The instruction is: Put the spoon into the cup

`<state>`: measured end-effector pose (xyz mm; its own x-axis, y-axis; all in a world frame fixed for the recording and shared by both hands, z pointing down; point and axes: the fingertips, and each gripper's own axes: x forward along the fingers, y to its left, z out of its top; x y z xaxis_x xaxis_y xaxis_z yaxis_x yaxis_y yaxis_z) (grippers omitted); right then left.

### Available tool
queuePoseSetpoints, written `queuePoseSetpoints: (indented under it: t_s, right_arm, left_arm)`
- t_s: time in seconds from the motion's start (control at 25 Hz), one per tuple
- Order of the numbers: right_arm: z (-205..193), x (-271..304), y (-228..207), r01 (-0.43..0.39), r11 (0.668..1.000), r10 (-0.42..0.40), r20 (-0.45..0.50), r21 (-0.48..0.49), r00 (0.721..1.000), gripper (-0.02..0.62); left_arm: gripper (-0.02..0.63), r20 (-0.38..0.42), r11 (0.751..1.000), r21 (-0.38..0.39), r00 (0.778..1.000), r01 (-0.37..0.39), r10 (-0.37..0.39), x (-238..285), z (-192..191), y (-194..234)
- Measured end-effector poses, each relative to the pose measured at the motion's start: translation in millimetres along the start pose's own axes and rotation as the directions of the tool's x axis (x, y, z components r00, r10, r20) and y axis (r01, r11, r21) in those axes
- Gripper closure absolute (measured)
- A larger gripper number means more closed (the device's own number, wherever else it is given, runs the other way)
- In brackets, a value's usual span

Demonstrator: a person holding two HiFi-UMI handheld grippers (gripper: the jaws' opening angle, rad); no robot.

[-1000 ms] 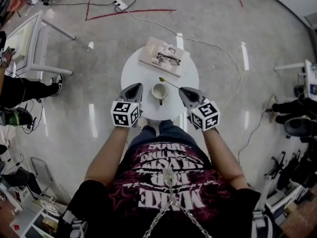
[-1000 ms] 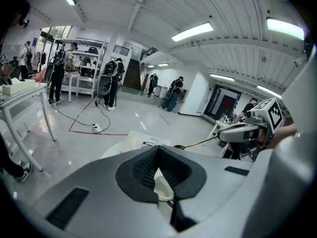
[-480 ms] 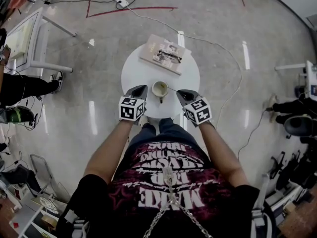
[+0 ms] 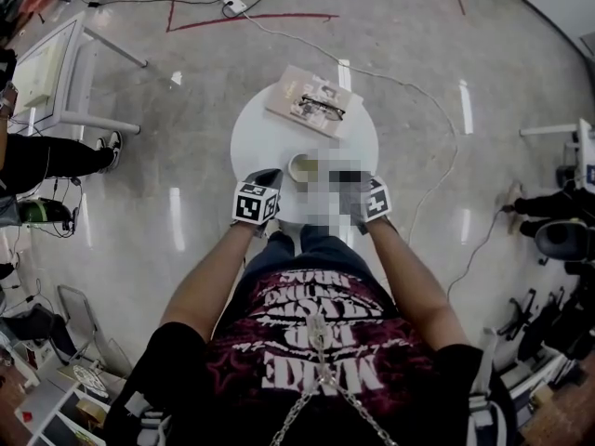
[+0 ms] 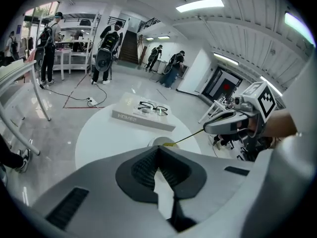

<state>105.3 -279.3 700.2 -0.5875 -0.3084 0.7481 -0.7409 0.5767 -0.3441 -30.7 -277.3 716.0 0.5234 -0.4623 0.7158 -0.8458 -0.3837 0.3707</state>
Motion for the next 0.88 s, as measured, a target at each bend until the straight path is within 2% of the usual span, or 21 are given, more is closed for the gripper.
queuePoseSetpoints:
  t_s: [0.36,0.56,0.8,0.84,0.88]
  right_arm:
    - [-8,23,7,-0.031,0.999,0.032,-0.040,0.030,0.999,0.560]
    - [-9,28,7,-0.004,1.000,0.006,-0.054,0.029,0.999,0.560]
    - [-16,37,8,-0.021,0.998,0.025,-0.064,0.056,0.998,0.557]
    - [-16,37,7,-0.019,0.998,0.022,-0.057,0.053,0.998,0.553]
    - [-16,38,7,-0.022,0.998,0.024,-0.051,0.051,0.998,0.523]
  left_arm:
    - [0.581,-0.038,1.000,0.021,0.999,0.020,-0.019,5,-8,-11]
    - [0.581,-0.069,1.000,0.024,0.998,0.015,-0.013,3,-12,-10]
    - [0.581,-0.078,0.999,0.032,0.997,0.016,-0.013,2,-9,-11]
    - [0.581,-0.074,0.999,0.031,0.997,0.018,-0.016,3,-8,-11]
    - [0.581,-0.068,0.999,0.031,0.997,0.022,-0.019,3,-6,-12]
